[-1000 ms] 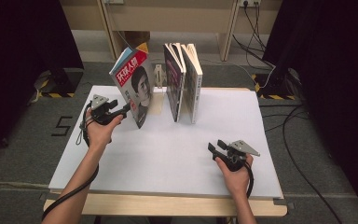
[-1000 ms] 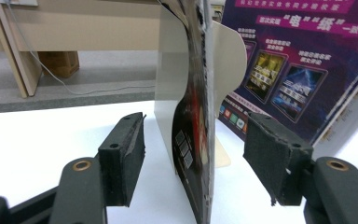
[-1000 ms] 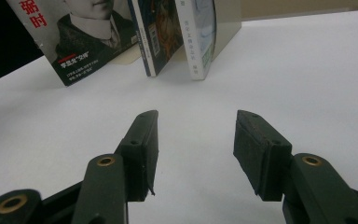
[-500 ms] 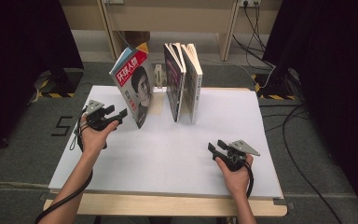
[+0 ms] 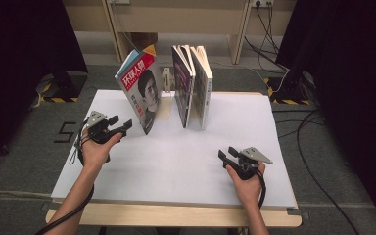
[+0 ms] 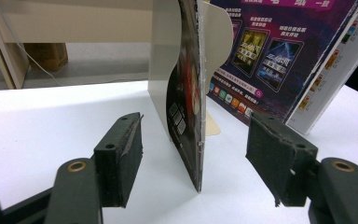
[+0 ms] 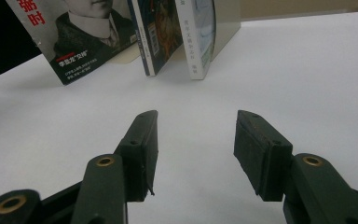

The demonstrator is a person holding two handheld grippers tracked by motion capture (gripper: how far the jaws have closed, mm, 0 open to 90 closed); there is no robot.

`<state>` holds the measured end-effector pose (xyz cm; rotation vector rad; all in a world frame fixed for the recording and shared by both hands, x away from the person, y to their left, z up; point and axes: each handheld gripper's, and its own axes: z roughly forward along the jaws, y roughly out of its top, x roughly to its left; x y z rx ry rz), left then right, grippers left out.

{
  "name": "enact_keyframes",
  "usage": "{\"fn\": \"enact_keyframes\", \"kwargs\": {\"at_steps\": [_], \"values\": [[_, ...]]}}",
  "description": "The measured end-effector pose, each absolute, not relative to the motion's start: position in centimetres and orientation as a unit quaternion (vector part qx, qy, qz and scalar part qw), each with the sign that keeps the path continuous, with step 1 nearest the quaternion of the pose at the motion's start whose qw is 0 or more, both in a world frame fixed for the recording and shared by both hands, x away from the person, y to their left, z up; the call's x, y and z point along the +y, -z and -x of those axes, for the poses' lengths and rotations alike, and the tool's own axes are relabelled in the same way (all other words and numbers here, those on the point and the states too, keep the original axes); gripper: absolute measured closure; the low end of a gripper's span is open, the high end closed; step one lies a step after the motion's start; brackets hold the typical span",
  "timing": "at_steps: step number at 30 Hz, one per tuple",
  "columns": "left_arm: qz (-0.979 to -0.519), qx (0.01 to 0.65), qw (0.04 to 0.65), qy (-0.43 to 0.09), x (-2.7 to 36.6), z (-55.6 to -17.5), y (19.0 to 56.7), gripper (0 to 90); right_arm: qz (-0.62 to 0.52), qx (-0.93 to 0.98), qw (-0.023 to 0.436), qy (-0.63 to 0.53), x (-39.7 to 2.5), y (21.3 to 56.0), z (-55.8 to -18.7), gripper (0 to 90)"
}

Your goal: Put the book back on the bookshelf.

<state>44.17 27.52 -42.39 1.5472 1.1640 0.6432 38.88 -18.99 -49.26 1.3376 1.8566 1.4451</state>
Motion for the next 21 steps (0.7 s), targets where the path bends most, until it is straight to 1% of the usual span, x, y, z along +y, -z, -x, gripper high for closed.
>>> {"fn": "enact_keyframes", "kwargs": {"at_steps": [6,21], "values": [[-0.647,0.48,0.522,-0.279,28.3,-43.0,42.9,35.2,-0.483,0.67,0.215,-0.521,-19.0,49.3,-38.9,50.3],[-0.65,0.483,0.514,-0.283,29.4,-40.6,44.7,35.3,-0.487,0.667,0.213,-0.521,-19.0,49.3,-38.9,49.9]]}}
